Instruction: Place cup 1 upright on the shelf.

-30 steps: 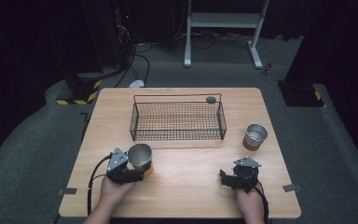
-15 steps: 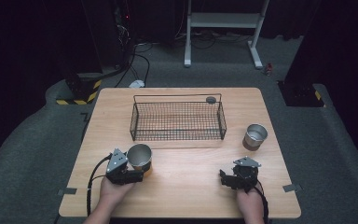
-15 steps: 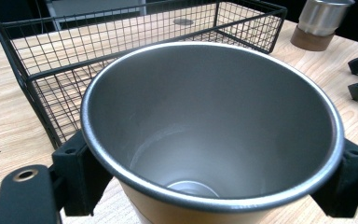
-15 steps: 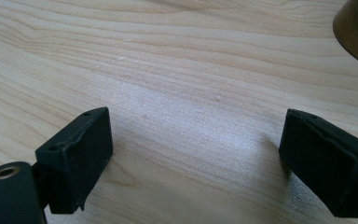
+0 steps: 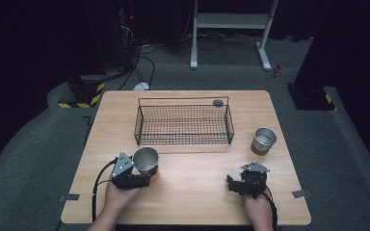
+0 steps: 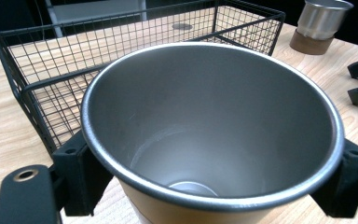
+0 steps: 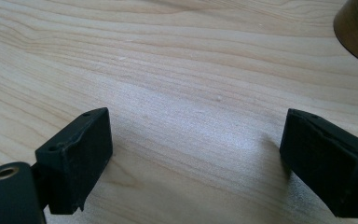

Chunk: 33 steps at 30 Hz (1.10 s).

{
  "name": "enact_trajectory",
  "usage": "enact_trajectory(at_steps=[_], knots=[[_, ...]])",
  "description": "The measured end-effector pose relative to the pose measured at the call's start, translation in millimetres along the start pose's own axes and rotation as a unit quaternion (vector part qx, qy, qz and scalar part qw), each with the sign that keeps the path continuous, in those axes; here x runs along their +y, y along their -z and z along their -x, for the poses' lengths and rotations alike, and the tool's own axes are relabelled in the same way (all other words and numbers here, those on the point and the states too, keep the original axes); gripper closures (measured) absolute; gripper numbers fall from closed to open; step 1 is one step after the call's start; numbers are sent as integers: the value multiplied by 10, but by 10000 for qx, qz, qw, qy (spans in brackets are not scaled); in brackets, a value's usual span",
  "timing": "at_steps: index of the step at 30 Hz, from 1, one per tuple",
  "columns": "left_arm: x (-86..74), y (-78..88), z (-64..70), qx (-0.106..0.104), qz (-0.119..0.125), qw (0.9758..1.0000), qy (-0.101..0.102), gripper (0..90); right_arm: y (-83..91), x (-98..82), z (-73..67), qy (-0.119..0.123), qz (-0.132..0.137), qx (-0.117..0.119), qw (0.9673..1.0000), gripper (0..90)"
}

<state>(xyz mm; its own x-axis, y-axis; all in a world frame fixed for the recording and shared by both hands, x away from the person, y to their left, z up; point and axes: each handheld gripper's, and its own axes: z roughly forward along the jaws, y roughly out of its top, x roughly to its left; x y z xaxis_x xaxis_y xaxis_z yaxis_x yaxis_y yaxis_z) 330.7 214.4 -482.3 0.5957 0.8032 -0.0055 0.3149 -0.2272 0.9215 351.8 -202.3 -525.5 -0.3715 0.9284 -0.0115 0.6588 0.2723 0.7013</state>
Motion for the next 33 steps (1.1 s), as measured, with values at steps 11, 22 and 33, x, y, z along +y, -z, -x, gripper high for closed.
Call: enact_trajectory(at_steps=[11,22,33], knots=[[63,-83,5,13,-89,10000,16,147,-1,2,-7,56,-7,35,10000,90],[175,-79,26,48,-8,9999,141,147,0,0,-6,27,-4,45,10000,91],[335,-50,91,150,80,9997,177,147,0,5,-5,56,-24,60,10000,90]])
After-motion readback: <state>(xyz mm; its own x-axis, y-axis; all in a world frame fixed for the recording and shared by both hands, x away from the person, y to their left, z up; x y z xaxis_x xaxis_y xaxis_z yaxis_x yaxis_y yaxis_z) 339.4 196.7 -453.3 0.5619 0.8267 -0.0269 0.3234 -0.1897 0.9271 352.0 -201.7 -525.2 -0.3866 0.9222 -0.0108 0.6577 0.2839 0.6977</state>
